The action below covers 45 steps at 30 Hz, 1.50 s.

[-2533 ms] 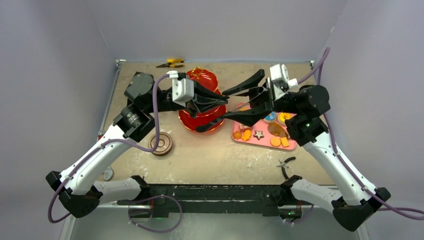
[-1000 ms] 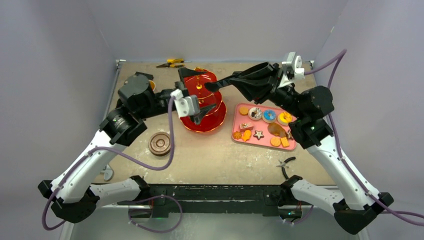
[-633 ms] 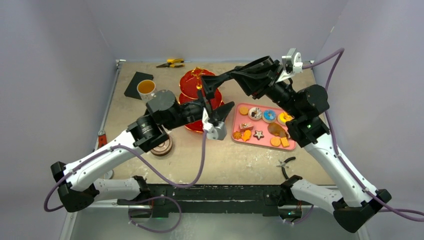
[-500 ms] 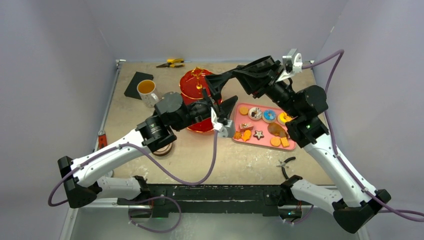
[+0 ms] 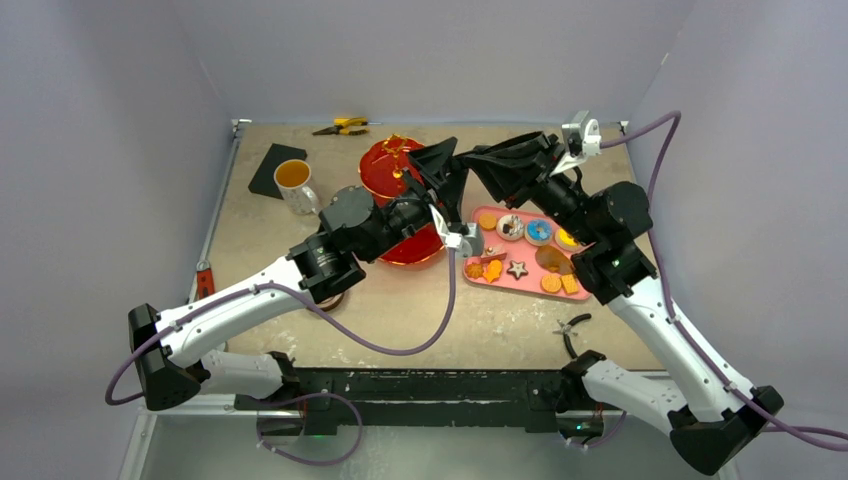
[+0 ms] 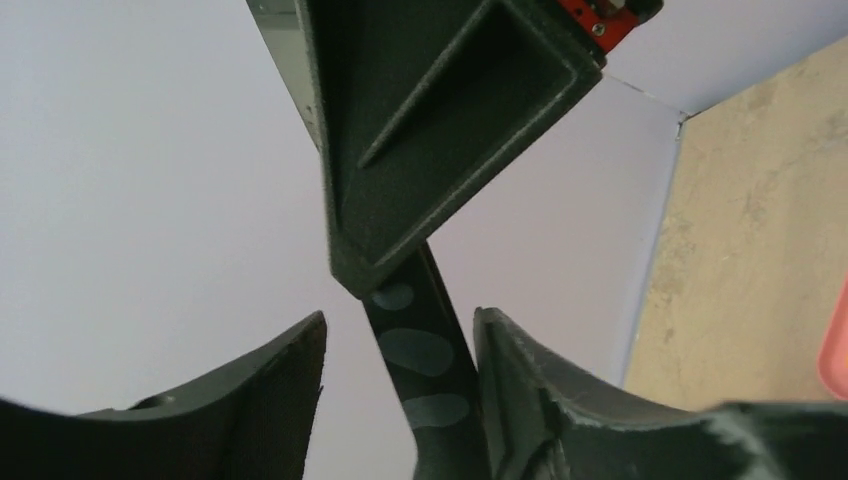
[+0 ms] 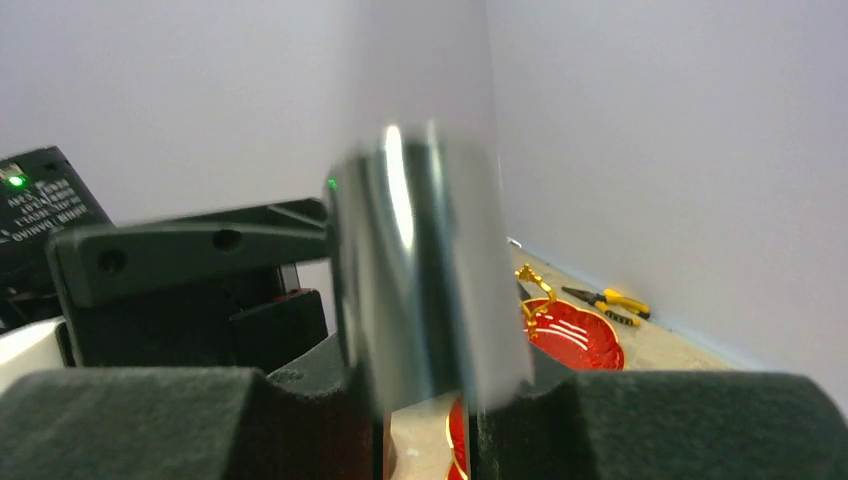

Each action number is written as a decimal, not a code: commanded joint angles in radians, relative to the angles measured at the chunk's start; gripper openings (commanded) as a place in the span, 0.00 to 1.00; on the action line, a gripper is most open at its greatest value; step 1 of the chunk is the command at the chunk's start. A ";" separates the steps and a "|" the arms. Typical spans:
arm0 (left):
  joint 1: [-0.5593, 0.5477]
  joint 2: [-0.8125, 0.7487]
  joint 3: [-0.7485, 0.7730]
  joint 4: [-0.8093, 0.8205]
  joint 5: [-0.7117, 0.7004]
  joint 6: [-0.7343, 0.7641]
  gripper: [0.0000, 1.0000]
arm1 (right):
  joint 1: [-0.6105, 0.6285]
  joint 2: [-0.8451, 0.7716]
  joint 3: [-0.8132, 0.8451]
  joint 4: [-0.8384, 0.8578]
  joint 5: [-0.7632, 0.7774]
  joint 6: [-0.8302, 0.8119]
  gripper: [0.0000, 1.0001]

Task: Serve the afternoon tea
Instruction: Adjust the clamp.

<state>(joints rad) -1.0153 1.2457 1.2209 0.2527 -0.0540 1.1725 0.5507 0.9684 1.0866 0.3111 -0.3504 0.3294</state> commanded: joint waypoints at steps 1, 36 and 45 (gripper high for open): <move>-0.002 -0.012 0.004 -0.001 -0.040 0.001 0.41 | 0.003 -0.037 -0.013 0.041 -0.012 0.033 0.13; -0.045 -0.054 -0.031 -0.001 0.047 -0.003 0.07 | 0.003 0.066 -0.072 0.258 -0.045 0.249 0.37; -0.048 -0.064 -0.004 -0.036 0.042 -0.049 0.48 | 0.003 0.013 -0.076 0.194 0.003 0.189 0.30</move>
<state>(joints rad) -1.0378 1.2007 1.1965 0.2432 -0.0723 1.1526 0.5491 1.0187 1.0176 0.5129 -0.3878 0.5434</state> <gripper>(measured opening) 0.381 0.333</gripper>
